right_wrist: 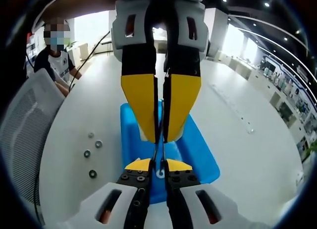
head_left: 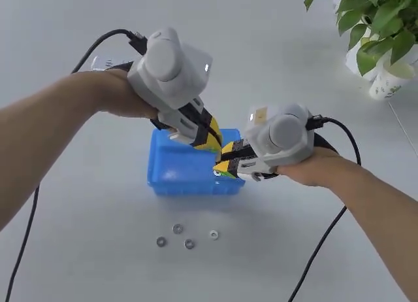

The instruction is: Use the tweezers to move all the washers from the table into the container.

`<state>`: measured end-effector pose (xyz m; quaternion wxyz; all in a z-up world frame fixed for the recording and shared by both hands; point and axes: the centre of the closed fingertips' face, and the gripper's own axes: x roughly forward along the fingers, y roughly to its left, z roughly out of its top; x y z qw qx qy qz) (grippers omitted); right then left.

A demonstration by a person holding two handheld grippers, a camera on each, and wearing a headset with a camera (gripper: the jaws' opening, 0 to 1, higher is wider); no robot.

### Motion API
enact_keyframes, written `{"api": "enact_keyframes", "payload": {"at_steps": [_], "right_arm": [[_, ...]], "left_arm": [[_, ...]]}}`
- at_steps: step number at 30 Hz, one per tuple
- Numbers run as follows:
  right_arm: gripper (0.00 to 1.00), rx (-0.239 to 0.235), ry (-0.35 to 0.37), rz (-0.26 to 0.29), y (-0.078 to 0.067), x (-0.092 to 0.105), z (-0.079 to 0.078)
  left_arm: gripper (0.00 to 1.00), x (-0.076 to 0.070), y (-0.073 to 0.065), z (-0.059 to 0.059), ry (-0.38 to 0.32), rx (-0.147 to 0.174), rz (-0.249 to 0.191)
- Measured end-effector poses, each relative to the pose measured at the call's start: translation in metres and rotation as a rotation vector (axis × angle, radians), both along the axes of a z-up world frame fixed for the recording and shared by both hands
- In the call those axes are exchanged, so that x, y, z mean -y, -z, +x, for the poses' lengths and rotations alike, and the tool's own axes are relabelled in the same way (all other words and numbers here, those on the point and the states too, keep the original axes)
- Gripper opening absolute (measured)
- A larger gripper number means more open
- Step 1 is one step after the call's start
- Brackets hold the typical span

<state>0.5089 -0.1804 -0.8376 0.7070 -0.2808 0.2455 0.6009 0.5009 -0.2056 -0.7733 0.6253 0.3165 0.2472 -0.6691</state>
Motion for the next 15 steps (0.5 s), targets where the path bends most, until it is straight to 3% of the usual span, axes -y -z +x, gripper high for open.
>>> {"api": "enact_keyframes", "payload": {"at_steps": [15], "right_arm": [[0.11, 0.04, -0.007, 0.027, -0.028, -0.005, -0.008]], "left_arm": [[0.06, -0.005, -0.028, -0.01, -0.015, 0.009, -0.008]]}}
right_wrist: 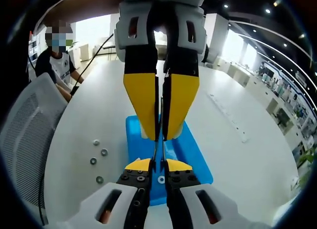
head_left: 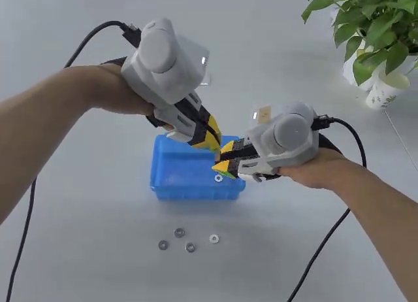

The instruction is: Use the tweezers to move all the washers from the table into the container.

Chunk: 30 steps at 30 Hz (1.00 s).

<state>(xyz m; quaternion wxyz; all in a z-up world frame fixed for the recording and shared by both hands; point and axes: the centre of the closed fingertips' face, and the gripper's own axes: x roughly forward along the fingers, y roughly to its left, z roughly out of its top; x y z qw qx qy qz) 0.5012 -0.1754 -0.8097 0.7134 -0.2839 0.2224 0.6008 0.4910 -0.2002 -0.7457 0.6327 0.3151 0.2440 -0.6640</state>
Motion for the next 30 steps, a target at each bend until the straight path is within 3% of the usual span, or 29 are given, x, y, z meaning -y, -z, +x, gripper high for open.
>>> {"api": "enact_keyframes", "payload": {"at_steps": [16, 30], "right_arm": [[0.11, 0.021, 0.011, 0.01, -0.018, 0.001, -0.026], [0.11, 0.01, 0.02, 0.015, -0.017, 0.006, -0.049]], "left_arm": [[0.06, 0.0, -0.015, -0.025, 0.007, 0.001, 0.004], [0.05, 0.003, -0.013, -0.048, 0.016, 0.0, 0.0]]}}
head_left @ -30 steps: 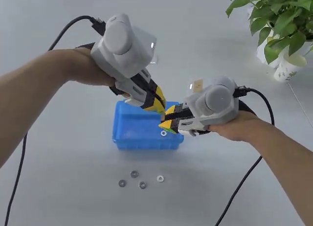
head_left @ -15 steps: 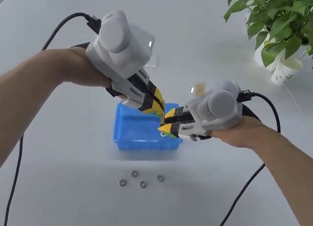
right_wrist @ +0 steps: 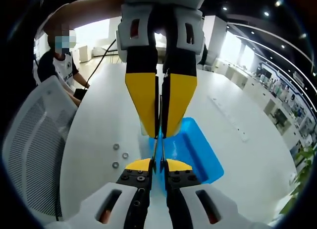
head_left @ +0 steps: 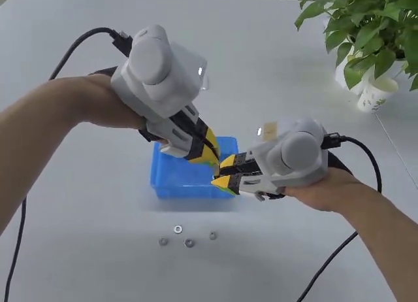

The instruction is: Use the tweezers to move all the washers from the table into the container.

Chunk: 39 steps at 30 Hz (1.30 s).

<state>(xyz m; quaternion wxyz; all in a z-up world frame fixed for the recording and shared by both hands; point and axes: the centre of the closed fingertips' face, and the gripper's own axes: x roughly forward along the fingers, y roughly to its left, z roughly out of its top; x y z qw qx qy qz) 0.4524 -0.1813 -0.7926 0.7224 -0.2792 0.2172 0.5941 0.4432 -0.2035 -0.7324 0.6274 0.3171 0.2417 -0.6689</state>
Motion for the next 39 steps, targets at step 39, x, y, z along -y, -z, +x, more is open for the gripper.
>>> {"api": "enact_keyframes", "payload": {"at_steps": [39], "right_arm": [[0.11, -0.091, -0.034, -0.013, 0.048, -0.001, -0.048]], "left_arm": [[0.06, -0.002, 0.05, -0.042, 0.015, -0.071, 0.051]]}}
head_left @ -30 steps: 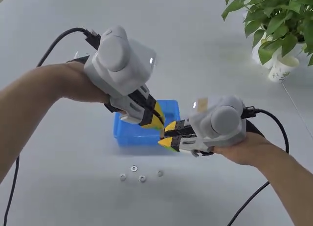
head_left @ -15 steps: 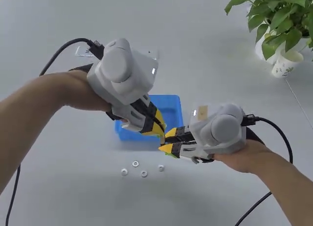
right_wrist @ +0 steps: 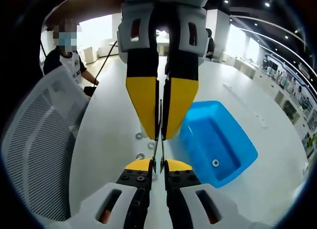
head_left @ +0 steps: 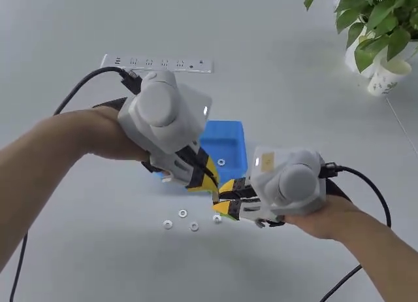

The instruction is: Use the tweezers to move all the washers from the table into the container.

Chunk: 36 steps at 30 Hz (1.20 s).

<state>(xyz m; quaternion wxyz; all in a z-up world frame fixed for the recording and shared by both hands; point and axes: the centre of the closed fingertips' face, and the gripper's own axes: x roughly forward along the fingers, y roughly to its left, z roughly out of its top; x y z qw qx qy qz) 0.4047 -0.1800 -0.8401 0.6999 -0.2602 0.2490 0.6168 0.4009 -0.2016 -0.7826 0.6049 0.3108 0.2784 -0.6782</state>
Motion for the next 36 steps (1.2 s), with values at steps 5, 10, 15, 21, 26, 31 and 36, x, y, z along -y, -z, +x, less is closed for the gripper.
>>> {"api": "enact_keyframes", "payload": {"at_steps": [5, 10, 15, 21, 26, 31, 36], "right_arm": [[0.11, -0.008, -0.007, -0.004, 0.005, 0.001, -0.005], [0.11, -0.016, -0.01, -0.01, 0.008, 0.002, -0.007], [0.11, -0.02, -0.006, -0.009, 0.01, 0.002, -0.008], [0.11, -0.029, -0.006, -0.009, 0.012, 0.002, -0.011], [0.12, -0.033, -0.005, -0.008, 0.014, 0.002, -0.012], [0.12, -0.031, -0.003, -0.01, 0.015, 0.002, -0.011], [0.13, -0.032, 0.001, -0.008, 0.015, 0.002, -0.011]], "left_arm": [[0.06, 0.001, 0.005, -0.004, 0.005, -0.007, 0.003], [0.06, 0.002, 0.009, -0.007, 0.012, -0.012, 0.006], [0.06, 0.004, 0.011, -0.007, 0.015, -0.011, 0.006], [0.06, 0.004, 0.015, -0.01, 0.019, -0.019, 0.011], [0.06, 0.004, 0.018, -0.011, 0.021, -0.018, 0.013], [0.06, 0.006, 0.017, -0.012, 0.023, -0.016, 0.008], [0.06, 0.007, 0.017, -0.011, 0.023, -0.021, 0.003]]}}
